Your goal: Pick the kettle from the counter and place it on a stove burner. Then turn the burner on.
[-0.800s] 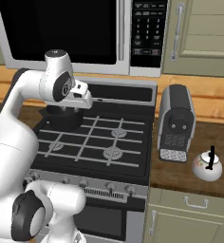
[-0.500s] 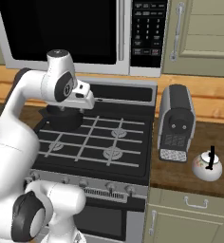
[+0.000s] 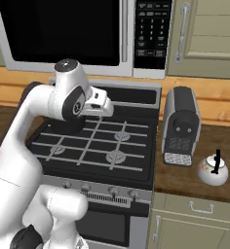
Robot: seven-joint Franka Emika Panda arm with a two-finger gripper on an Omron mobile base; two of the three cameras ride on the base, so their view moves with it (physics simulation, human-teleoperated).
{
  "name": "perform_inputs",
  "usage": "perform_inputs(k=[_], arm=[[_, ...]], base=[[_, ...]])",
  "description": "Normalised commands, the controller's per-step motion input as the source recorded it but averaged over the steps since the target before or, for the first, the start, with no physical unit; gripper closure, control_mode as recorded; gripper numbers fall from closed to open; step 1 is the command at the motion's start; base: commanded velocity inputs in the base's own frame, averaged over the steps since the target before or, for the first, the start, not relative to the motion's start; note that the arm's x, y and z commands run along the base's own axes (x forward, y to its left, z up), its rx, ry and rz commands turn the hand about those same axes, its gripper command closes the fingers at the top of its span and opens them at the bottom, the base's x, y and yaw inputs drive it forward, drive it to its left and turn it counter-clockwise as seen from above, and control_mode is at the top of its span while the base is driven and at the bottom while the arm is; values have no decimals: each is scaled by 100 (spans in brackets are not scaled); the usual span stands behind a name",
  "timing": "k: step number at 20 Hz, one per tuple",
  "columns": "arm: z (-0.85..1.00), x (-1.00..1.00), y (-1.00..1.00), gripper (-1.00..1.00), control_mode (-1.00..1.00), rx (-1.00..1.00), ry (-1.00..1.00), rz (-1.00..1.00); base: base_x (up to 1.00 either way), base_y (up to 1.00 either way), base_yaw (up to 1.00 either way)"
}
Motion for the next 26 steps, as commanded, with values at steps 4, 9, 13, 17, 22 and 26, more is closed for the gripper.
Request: perform_inputs(k=[4,9,13,17,22,26], arm=[[-29,-34,-66,-100,-100,-15,-18,-19],[-21,-4,-62,-100,-100,-16,-10,-32],[-9,0,-71,-100,-100,-11,0,-41],[3,0,-97,-100,-100,2,1,-30],[7,0,-100,-100,-100,18,11,-15],[-2,1,-100,-100,-100,13,20,-12]], base=[[0,0,0],[0,0,0],[0,0,0],[0,0,0],[0,0,0],[0,0,0]])
